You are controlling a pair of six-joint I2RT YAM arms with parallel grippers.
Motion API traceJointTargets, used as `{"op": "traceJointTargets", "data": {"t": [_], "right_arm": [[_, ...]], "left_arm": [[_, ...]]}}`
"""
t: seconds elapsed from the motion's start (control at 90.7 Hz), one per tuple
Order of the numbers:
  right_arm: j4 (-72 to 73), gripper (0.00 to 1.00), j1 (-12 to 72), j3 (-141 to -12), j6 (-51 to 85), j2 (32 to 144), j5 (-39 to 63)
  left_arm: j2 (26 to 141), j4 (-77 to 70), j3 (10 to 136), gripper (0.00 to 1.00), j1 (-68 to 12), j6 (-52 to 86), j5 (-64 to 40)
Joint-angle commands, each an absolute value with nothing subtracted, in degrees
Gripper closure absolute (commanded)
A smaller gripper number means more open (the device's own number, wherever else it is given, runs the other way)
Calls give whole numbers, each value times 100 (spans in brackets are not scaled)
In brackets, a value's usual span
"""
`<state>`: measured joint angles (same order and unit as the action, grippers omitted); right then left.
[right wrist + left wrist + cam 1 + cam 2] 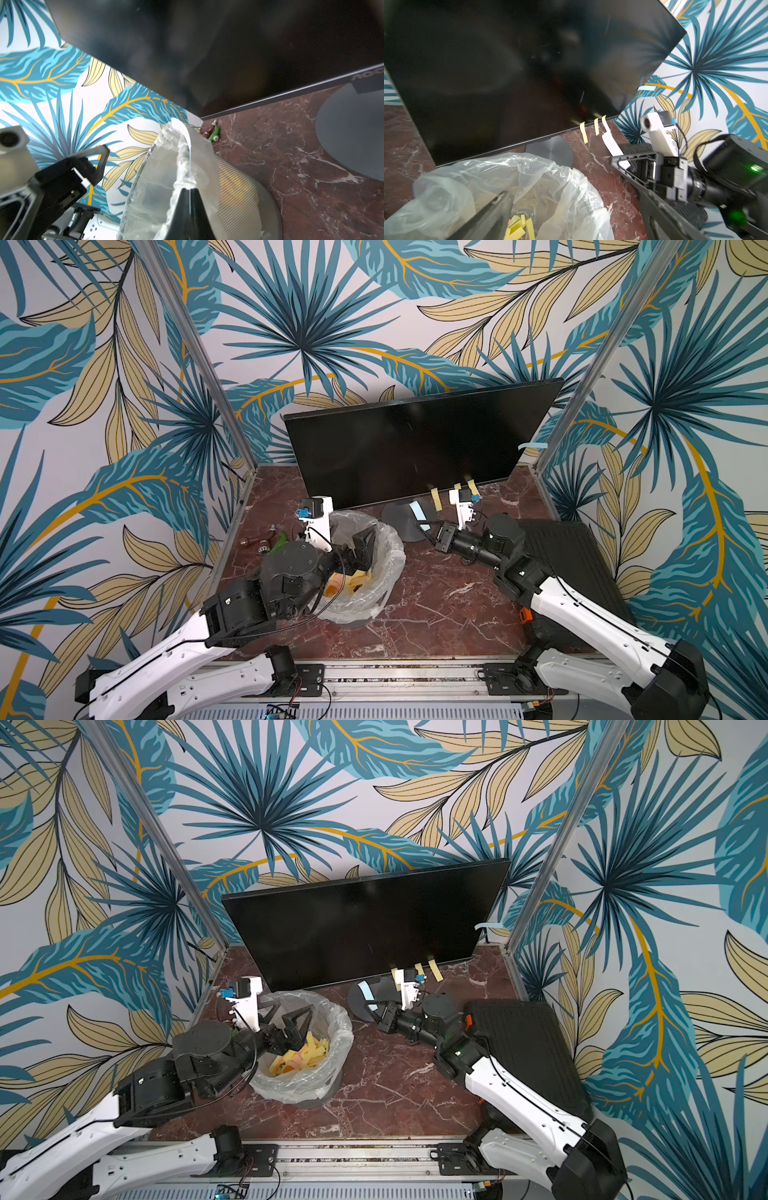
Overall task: Remove the sticky note from the monitor
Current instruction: Place the sticky note in the trash bin.
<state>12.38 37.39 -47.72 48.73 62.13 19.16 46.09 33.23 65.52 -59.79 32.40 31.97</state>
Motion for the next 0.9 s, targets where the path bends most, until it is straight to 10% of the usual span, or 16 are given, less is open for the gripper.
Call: {"op": "traceJointTargets", "data": {"t": [0.0,0.463,0.672,0.893], "right_arm": [[450,100,4140,-5111,4479,6270,1611],[-363,99,5560,-6718,3832,7560,1307],[-551,40,5745,-7198,3700,7915,1286],[-729,25,5757,-7395,3540,7809,1128]], "left_arm": [[4425,3419,6631,0,-5959,3662,3856],[4271,3044,6705,0,-5959,3917,4157],[4258,3022,6761,0,-5959,3907,4148],[4252,2982,6769,0,-5959,3877,4099]]}}
